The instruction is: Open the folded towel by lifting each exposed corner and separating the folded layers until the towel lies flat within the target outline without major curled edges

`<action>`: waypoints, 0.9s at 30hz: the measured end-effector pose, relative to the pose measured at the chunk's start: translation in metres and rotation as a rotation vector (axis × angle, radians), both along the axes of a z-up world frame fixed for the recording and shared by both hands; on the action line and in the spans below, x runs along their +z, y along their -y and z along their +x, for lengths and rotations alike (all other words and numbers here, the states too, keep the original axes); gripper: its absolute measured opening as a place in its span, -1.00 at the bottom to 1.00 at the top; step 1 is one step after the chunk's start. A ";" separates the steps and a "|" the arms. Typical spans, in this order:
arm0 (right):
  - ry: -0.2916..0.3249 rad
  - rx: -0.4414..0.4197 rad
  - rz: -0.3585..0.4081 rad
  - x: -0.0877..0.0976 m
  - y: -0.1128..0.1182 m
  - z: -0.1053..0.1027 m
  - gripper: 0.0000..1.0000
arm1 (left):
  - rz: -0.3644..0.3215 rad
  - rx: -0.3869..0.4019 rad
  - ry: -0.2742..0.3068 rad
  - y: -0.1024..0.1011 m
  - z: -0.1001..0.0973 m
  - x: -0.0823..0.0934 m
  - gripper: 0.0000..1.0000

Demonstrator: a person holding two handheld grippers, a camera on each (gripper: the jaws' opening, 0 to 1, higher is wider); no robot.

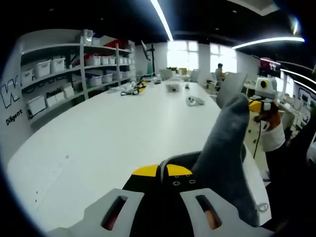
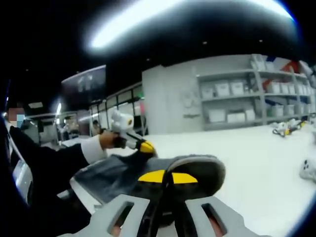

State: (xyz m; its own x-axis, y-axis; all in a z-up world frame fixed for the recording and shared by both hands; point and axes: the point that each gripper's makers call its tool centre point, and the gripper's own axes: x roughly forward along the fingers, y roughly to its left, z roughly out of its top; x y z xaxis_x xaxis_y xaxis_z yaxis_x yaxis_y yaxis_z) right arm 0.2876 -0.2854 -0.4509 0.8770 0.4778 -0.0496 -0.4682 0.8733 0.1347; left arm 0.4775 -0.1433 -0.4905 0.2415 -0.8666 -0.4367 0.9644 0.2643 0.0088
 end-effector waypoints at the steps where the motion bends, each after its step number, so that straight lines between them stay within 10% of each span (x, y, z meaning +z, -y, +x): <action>1: -0.001 0.006 -0.007 0.000 -0.002 -0.002 -1.00 | -0.005 0.007 -0.002 0.000 0.003 0.001 -0.94; 17: 0.038 0.088 -0.116 0.004 -0.015 -0.025 -1.00 | -0.118 0.089 0.011 -0.009 0.012 0.025 -0.94; 27: -0.051 0.176 -0.318 -0.034 -0.016 -0.036 -1.00 | -0.125 0.142 0.015 -0.017 0.021 0.018 -0.94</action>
State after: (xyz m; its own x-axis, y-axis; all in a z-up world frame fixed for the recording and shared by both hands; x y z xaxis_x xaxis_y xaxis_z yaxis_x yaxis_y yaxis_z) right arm 0.2516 -0.2692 -0.4845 0.7755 0.5746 -0.2614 -0.6145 0.7820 -0.1040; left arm 0.4982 -0.1267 -0.4726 0.3710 -0.8706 -0.3232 0.9173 0.3978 -0.0185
